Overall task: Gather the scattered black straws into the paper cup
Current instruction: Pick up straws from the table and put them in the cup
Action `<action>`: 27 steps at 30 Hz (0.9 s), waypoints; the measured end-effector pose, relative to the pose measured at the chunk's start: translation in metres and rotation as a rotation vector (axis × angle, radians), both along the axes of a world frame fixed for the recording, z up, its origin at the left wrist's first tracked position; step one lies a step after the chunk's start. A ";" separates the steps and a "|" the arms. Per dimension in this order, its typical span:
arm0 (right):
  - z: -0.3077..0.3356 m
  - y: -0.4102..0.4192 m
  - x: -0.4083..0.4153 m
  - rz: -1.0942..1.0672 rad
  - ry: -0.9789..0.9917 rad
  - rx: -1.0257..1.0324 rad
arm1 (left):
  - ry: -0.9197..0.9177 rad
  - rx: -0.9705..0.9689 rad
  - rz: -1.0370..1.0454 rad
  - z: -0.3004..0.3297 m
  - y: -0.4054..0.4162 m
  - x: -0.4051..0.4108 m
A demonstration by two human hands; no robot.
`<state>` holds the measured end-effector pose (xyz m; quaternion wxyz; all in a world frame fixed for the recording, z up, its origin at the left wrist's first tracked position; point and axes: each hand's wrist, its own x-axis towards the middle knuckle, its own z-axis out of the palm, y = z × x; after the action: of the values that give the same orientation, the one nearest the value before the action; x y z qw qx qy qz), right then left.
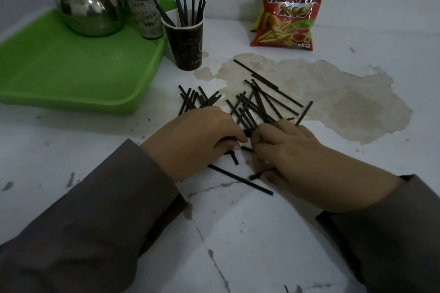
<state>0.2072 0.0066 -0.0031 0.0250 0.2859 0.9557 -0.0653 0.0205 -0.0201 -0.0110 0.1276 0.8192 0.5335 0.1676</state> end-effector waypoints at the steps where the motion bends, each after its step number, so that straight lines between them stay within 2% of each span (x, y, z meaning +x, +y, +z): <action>1: 0.000 0.000 0.000 -0.011 -0.017 -0.007 | -0.009 0.011 0.001 0.000 0.000 0.000; 5: -0.004 0.001 -0.005 0.033 -0.046 0.029 | -0.018 0.039 -0.012 0.001 -0.001 0.000; 7: -0.001 0.004 -0.005 0.050 0.026 -0.005 | -0.033 0.043 -0.010 0.003 -0.001 0.000; 11: 0.021 0.017 0.011 -0.073 0.434 -0.330 | -0.111 0.034 0.016 0.008 -0.002 -0.001; 14: 0.030 0.026 0.023 -0.172 0.783 -0.645 | -0.175 -0.096 -0.034 0.009 -0.006 0.002; 17: 0.029 0.034 0.030 -0.267 0.989 -0.743 | -0.108 -0.247 -0.116 0.002 -0.009 0.014; 20: 0.025 0.038 0.031 -0.334 1.043 -0.824 | -0.080 -0.254 -0.114 -0.003 -0.008 0.023; 27: 0.019 0.040 0.030 -0.451 1.145 -0.911 | -0.021 -0.127 -0.138 -0.006 -0.007 0.027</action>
<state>0.2368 0.0470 0.0157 -0.3726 0.3570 0.6170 -0.5942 0.0474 -0.0271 -0.0171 0.1961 0.8426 0.4838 0.1325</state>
